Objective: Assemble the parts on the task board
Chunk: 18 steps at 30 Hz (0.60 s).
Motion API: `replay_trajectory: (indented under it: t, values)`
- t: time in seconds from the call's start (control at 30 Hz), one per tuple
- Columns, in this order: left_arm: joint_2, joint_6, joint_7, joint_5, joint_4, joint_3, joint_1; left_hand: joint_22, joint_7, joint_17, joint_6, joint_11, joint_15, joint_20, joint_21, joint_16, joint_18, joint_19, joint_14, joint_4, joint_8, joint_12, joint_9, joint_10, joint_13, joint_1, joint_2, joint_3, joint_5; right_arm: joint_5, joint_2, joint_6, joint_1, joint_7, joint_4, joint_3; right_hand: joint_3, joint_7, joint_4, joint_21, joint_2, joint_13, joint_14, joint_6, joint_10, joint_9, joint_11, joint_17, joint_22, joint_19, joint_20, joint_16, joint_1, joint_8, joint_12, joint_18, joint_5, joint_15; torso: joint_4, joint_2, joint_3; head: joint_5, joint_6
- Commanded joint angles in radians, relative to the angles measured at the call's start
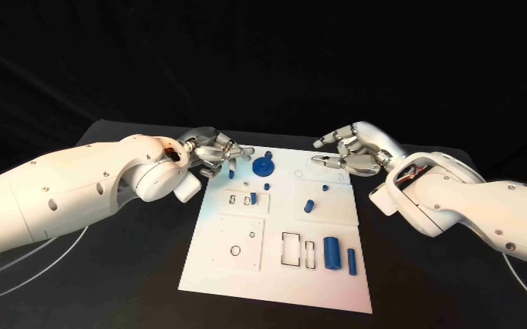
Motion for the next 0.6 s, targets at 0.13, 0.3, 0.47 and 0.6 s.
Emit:
replay_trajectory:
  t: [0.13,0.3,0.47,0.6]
  values:
    - [0.036,0.148,-0.252,-0.370,-0.003,0.001,0.016,0.187,-0.020,0.271,-0.005,-0.011,-0.012,-0.012,0.084,0.090,-0.034,0.091,0.107,0.002,0.054,0.384,0.084,0.040,0.399,-0.021,0.002,0.015,-0.003,0.117,-0.037,0.022,0.003,0.030,0.010,0.000,-0.009,0.000,-0.001,0.002,0.005,0.001,0.058,0.009,0.005,0.002,-0.008,0.065,0.102,0.004,-0.004,-0.006,0.006,0.005,0.003,0.002,0.015,-0.006,0.0011,-0.009,0.0053,0.007,-0.009]
    - [0.072,0.184,-0.357,-0.464,-0.006,0.001,0.023,0.265,-0.027,0.271,-0.016,-0.015,-0.015,-0.015,0.115,0.090,-0.049,0.131,0.107,0.005,0.093,0.517,0.152,0.062,0.545,-0.063,-0.005,0.012,-0.004,0.119,-0.049,0.023,0.003,0.019,0.007,0.000,-0.011,-0.001,-0.001,0.003,0.005,0.002,0.058,0.010,0.007,0.002,-0.009,0.065,0.103,0.006,-0.005,-0.006,0.007,0.006,0.004,0.002,0.021,-0.006,0.0016,-0.011,0.0079,0.011,-0.012]
    - [0.107,0.202,-0.445,-0.496,-0.014,0.001,0.027,0.294,-0.032,0.271,-0.023,-0.019,-0.017,-0.017,0.126,0.090,-0.055,0.146,0.107,0.006,0.117,0.561,0.198,0.070,0.595,-0.111,-0.010,-0.020,-0.006,0.118,-0.055,0.021,0.003,0.010,0.001,0.000,-0.012,-0.001,-0.002,0.003,0.005,0.002,0.058,0.011,0.007,0.002,-0.009,0.065,0.103,0.006,-0.005,-0.006,0.007,0.007,0.003,0.002,0.024,-0.007,-0.0002,-0.011,0.0093,0.015,-0.016]
    - [0.129,0.210,-0.494,-0.504,-0.022,0.001,0.028,0.303,-0.034,0.271,-0.031,-0.022,-0.019,-0.019,0.130,0.090,-0.057,0.151,0.107,0.006,0.133,0.578,0.232,0.073,0.615,-0.134,-0.010,-0.048,-0.005,0.113,-0.058,0.020,0.003,0.005,-0.002,0.000,-0.012,-0.001,-0.002,0.003,0.005,0.002,0.058,0.011,0.007,0.002,-0.009,0.065,0.103,0.006,-0.005,-0.006,0.007,0.007,0.003,0.002,0.024,-0.007,0.0002,-0.011,0.0088,0.014,-0.018]
